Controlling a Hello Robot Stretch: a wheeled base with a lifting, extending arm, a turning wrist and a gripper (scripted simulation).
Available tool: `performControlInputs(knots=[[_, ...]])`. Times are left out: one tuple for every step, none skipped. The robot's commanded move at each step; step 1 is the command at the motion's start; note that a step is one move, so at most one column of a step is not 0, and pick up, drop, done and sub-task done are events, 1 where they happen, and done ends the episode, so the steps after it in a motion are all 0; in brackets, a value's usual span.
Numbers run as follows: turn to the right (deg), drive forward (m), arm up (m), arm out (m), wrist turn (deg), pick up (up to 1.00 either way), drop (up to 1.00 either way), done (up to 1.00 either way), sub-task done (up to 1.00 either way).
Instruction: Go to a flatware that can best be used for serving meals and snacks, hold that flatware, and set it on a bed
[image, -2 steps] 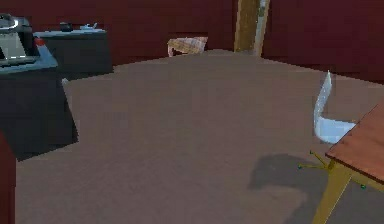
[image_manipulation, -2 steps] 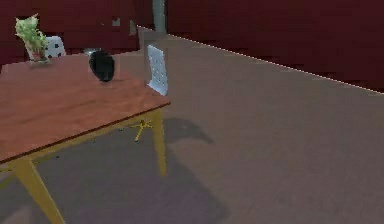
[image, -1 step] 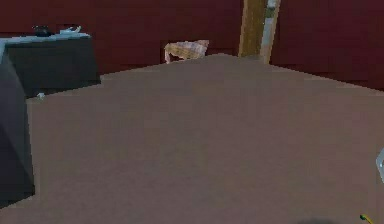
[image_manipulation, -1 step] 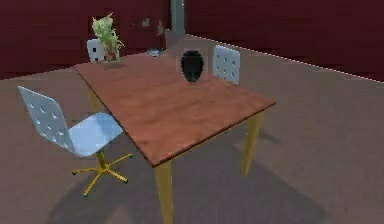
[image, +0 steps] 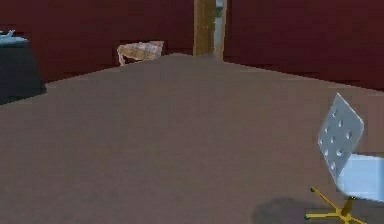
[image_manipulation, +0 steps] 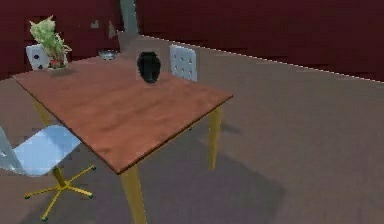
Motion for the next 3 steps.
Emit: performControlInputs(knots=[[0.0, 1.00, 0.00, 0.00, 0.0, 0.00, 0.00, 0.00, 0.00], [0.0, 1.00, 0.00, 0.00, 0.0, 0.00, 0.00, 0.00, 0.00], [3.0, 0.00, 0.00, 0.00, 0.0, 0.00, 0.00, 0.00, 0.00]])
